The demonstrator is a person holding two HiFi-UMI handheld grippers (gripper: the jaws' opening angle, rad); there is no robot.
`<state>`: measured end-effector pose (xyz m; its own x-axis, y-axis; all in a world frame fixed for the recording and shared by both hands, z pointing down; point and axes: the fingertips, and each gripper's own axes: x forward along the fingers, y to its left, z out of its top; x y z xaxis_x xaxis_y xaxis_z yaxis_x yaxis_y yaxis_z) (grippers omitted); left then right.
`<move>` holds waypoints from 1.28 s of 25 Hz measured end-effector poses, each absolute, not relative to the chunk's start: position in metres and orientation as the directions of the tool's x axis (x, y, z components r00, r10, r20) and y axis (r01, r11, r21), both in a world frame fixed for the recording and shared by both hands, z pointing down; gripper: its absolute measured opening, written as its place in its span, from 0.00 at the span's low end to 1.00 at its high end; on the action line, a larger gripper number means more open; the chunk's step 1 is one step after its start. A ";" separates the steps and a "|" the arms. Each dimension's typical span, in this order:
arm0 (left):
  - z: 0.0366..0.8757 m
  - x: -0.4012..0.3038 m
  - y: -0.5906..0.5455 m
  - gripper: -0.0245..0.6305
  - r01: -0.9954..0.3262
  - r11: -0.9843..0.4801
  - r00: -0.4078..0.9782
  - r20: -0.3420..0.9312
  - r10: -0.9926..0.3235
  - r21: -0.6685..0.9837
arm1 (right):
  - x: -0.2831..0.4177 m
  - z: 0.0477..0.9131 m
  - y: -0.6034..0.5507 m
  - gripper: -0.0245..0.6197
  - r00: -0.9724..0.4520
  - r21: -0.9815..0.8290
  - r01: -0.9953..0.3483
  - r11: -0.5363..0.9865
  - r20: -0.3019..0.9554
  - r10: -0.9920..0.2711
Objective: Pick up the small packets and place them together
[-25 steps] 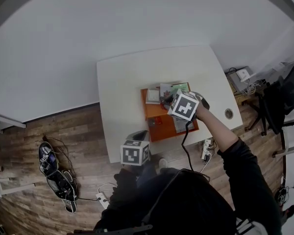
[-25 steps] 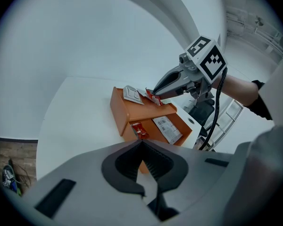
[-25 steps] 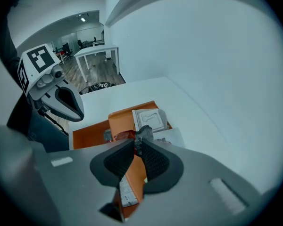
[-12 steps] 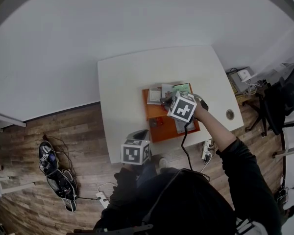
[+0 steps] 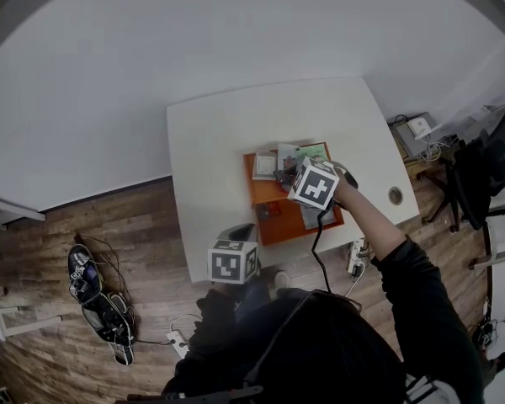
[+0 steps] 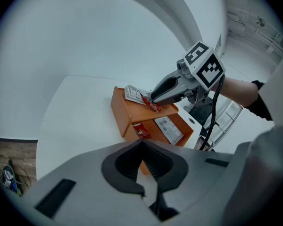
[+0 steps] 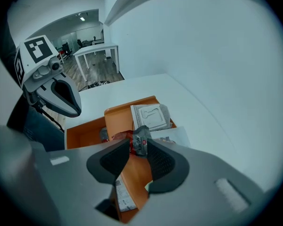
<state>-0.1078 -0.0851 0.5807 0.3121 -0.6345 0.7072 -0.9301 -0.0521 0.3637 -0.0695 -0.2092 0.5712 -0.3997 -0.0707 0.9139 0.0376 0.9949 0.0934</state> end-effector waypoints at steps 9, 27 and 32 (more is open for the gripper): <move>0.577 -0.104 -0.090 0.04 -0.930 -0.064 0.316 0.700 -0.640 0.362 | -0.065 0.549 -0.215 0.24 -0.456 0.129 0.011 0.992 0.883 -0.110; 0.544 -0.081 -0.105 0.04 -0.931 -0.139 0.338 0.653 -0.678 0.338 | -0.032 0.437 -0.216 0.24 -0.701 0.190 -0.254 0.948 0.640 -0.316; 0.506 -0.072 -0.121 0.04 -0.925 -0.172 0.348 0.576 -0.739 0.338 | -0.018 0.401 -0.220 0.08 -0.736 0.162 -0.469 0.868 0.472 -0.486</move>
<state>-0.0718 -0.1214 0.5062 0.3481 -0.7394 0.5763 -0.9252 -0.1719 0.3383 -0.0180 -0.2199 0.4008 -0.7357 -0.4858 0.4720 -0.4692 0.8681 0.1621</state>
